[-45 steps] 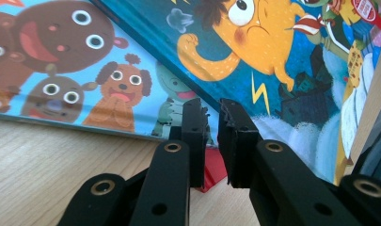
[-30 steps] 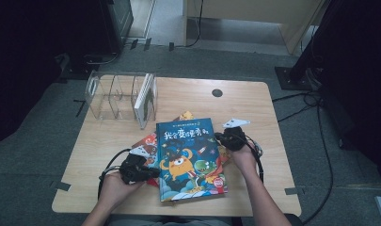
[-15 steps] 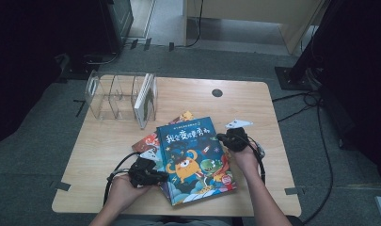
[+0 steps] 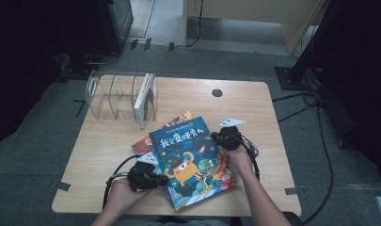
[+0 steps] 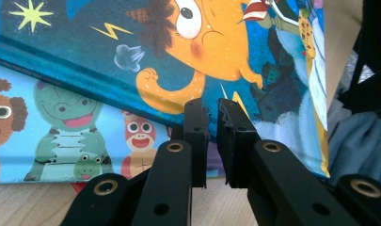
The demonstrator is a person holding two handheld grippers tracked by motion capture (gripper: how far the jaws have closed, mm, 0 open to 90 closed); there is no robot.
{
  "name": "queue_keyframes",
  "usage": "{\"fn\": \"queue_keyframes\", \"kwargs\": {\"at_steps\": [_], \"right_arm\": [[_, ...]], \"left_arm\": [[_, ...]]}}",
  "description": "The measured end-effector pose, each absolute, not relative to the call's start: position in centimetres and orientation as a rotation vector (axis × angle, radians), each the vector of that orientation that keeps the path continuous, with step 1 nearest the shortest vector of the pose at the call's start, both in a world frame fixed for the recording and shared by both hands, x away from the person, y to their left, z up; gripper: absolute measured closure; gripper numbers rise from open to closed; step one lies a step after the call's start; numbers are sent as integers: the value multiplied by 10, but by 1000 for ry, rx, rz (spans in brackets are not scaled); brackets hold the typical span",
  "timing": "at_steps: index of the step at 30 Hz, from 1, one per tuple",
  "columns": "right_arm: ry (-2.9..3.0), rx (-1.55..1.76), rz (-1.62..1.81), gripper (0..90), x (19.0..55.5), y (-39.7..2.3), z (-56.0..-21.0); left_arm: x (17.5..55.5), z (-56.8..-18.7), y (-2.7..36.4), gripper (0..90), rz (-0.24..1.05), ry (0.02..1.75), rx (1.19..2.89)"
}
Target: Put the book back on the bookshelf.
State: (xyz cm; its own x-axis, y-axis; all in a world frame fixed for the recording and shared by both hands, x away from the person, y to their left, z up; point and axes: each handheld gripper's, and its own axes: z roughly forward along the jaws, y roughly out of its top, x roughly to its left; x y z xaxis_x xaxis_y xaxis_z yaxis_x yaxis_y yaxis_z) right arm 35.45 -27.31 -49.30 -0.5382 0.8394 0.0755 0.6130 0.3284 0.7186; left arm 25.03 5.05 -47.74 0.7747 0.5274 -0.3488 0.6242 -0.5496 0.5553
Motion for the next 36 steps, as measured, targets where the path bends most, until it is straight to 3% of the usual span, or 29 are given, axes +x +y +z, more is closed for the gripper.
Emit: {"fn": "queue_keyframes", "kwargs": {"at_steps": [15, 36], "right_arm": [[2253, 1319, 1079, 900, 347, -291, -482], [2195, 1347, 1091, 900, 310, -318, -479]], "left_arm": [[251, -480, 27, 830, -228, 810, 2271], [269, -482, -18, 847, -200, 742, 2283]]}}
